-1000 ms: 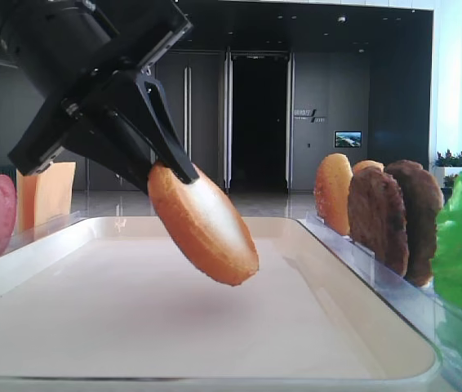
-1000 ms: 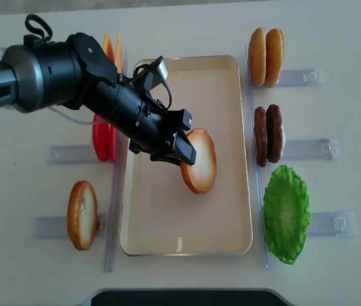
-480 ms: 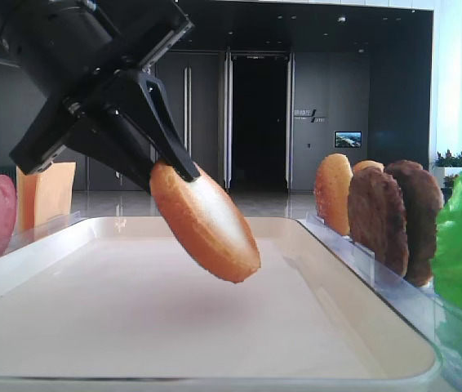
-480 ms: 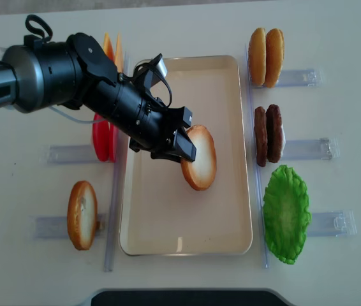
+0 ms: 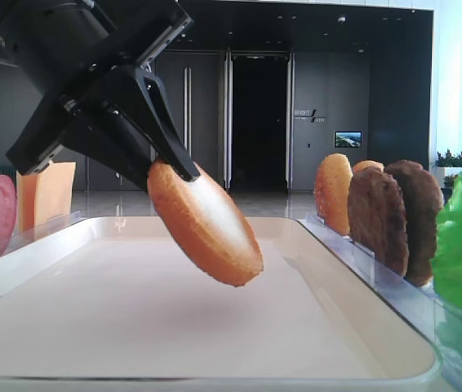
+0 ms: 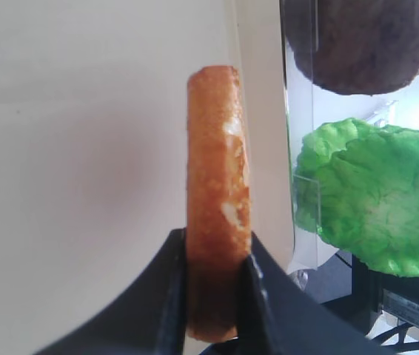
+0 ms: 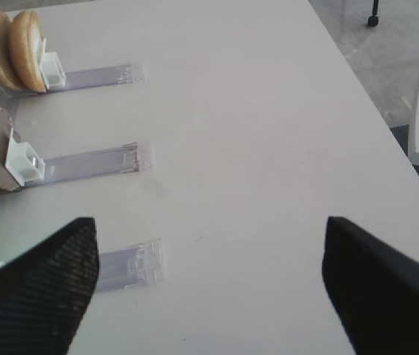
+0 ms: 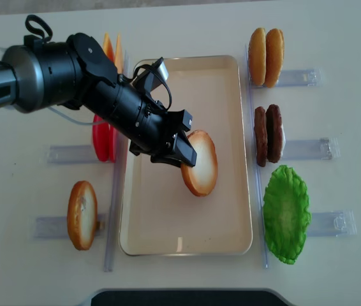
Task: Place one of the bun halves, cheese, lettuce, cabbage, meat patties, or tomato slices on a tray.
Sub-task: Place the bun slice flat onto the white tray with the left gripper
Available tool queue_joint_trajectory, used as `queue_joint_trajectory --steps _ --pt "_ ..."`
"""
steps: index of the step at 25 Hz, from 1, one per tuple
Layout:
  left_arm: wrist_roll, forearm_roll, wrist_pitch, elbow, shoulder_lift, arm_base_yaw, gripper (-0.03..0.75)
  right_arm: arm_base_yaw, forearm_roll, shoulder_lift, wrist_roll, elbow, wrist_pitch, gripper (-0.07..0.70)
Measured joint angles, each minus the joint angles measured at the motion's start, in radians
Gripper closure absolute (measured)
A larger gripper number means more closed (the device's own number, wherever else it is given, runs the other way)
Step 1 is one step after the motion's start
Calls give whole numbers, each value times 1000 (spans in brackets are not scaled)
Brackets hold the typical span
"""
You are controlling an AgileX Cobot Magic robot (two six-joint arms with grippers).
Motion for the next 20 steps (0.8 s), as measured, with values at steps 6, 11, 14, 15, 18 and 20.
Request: queue_joint_trajectory --steps 6,11,14,15,18,20 --pt "0 3 -5 0 0 0 584 0 0 0 0 0 0 48" --pt "0 4 -9 0 0 0 584 0 0 0 0 0 0 48" --pt "0 5 -11 0 0 0 584 0 0 0 0 0 0 48" --pt "0 5 -13 0 1 0 584 0 0 0 0 0 0 48" --pt "0 1 -19 0 25 0 584 0 0 0 0 0 0 48" --pt "0 1 -25 0 49 -4 584 0 0 0 0 0 0 48"
